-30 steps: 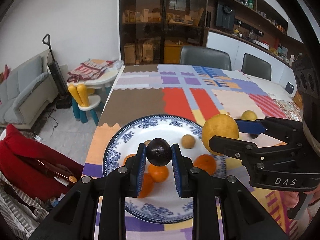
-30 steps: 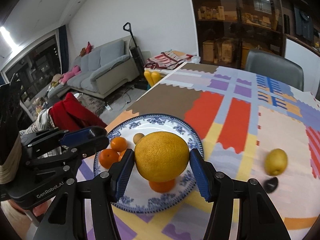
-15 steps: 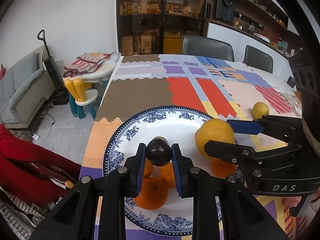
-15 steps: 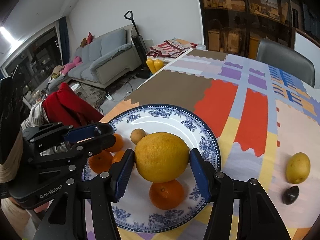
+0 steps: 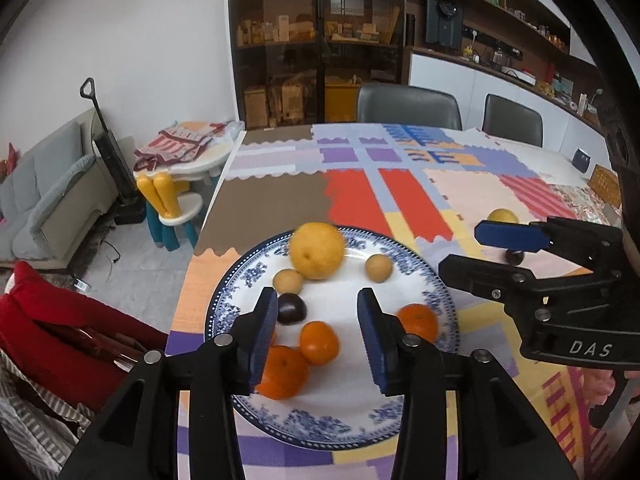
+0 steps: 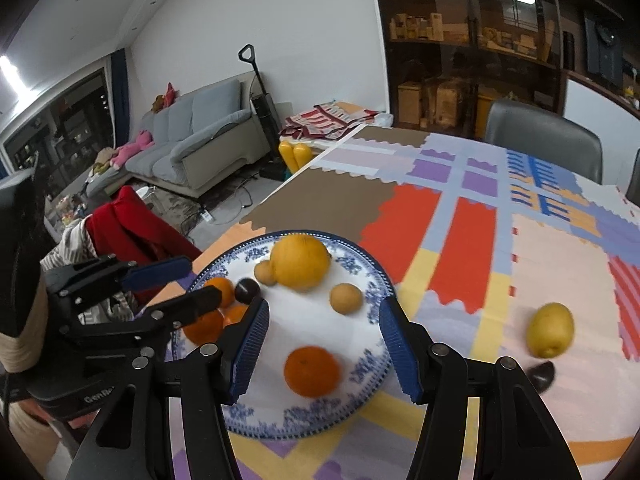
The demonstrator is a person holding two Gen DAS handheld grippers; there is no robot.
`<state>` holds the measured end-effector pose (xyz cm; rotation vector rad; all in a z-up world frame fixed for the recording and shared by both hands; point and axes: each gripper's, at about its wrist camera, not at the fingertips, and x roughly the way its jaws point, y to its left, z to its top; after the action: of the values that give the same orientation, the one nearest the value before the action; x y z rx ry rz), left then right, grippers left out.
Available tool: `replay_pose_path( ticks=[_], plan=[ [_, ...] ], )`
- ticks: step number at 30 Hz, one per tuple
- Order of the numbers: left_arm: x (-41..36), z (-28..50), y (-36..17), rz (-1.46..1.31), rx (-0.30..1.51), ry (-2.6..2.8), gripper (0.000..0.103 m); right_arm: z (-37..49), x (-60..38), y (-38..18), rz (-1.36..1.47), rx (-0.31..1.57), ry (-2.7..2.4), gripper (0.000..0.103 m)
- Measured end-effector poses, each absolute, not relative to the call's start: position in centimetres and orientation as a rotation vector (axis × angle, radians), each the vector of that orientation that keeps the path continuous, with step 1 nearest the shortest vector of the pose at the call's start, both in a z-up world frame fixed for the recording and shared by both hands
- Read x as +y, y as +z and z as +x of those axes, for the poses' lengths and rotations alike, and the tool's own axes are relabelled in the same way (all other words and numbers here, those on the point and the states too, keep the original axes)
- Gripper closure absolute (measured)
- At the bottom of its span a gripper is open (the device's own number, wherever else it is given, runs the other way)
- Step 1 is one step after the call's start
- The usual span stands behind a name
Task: Organize fruits
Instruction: 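Carry the left gripper's plum onto the plate and open while the right gripper releases the pomelo there, then grasp the yellow pear with the left gripper while the right gripper grasps the other dark plum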
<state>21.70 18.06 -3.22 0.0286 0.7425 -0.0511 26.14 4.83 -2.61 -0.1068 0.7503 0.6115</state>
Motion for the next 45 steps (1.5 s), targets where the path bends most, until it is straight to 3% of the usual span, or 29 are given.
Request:
replay_pose_path(
  ticks=[22, 45],
  plan=[
    [8.3, 19.9, -0.2, 0.081, 0.644, -0.166, 0.054, 21.9, -6.4, 0.3, -0.100, 0.663, 0.430, 0.044],
    [4.4, 27.5, -5.9, 0.132, 0.794, -0.279, 0.053, 28.2, -9.7, -6.9, -0.059, 0.830, 0.278, 0.045]
  ],
)
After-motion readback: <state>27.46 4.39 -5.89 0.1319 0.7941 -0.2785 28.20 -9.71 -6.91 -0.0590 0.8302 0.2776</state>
